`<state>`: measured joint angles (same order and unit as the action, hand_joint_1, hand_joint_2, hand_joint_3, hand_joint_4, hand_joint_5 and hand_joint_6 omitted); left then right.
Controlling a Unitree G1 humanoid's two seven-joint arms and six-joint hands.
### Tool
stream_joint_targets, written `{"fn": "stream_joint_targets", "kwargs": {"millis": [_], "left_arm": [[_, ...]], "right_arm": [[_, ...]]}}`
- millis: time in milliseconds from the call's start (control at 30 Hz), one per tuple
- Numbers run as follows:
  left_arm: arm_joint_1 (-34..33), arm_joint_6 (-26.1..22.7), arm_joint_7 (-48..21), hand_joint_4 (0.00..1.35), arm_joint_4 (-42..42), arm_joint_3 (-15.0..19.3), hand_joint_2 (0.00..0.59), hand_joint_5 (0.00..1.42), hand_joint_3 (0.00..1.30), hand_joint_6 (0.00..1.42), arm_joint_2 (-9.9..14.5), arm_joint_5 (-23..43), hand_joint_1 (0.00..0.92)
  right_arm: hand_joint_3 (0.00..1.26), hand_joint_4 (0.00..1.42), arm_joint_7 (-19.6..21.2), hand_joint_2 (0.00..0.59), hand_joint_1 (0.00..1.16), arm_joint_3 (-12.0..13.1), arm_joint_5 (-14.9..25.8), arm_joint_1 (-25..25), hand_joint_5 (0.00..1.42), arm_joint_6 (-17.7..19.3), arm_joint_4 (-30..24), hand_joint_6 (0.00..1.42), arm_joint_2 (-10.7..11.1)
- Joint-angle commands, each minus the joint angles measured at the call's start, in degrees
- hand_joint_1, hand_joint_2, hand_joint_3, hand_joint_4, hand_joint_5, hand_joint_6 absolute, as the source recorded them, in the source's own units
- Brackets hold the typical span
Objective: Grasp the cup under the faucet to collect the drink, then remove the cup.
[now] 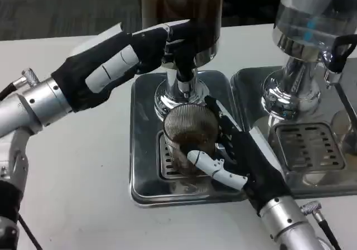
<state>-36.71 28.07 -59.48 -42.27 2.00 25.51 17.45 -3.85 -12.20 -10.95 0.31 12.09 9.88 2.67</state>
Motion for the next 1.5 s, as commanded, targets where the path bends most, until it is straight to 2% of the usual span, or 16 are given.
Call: {"fn": "stream_joint_targets", "kwargs": {"millis": [33, 633, 833, 1000, 1267, 1500], "left_arm": [[0.5, -1.5, -0.4, 0.02, 1.7, 1.6, 0.149, 0.08, 0.16, 0.03, 0.7, 0.4, 0.000], [4.4, -10.1, -3.1, 0.05, 15.7, 5.0, 0.142, 0.09, 0.17, 0.05, 0.7, 6.0, 0.000], [7.0, -13.0, -2.4, 0.07, 22.5, 8.1, 0.142, 0.10, 0.18, 0.06, 1.5, 9.5, 0.000], [10.4, -13.4, -1.1, 0.07, 27.5, 11.0, 0.138, 0.11, 0.19, 0.06, 1.8, 11.5, 0.000], [19.6, -10.9, 1.1, 0.08, 36.2, 15.3, 0.136, 0.12, 0.19, 0.06, 1.8, 12.3, 0.000], [26.7, -8.3, 4.3, 0.08, 38.2, 17.4, 0.135, 0.13, 0.19, 0.07, 1.3, 11.3, 0.000]], "right_arm": [[0.05, 0.06, 0.5, 0.246, 0.60, -0.1, 0.1, 0.2, 0.13, 0.5, 0.4, 0.13, -0.4], [0.06, 0.06, 0.9, 0.254, 0.59, -0.2, 0.1, 0.0, 0.14, 0.4, 0.3, 0.14, -0.7], [0.07, 0.06, 0.9, 0.255, 0.59, -0.2, 0.3, -0.1, 0.14, 0.6, 0.1, 0.14, -0.9], [0.07, 0.07, 1.0, 0.254, 0.59, -0.2, 0.3, -0.1, 0.14, 0.5, -0.1, 0.14, -0.9], [0.07, 0.06, 0.9, 0.248, 0.59, 0.0, 0.6, 0.6, 0.14, 1.0, -0.3, 0.13, -0.8], [0.00, 0.01, -0.7, 0.225, 0.60, -0.3, 0.8, 0.1, 0.10, 2.6, 0.3, 0.10, 0.3]]}}
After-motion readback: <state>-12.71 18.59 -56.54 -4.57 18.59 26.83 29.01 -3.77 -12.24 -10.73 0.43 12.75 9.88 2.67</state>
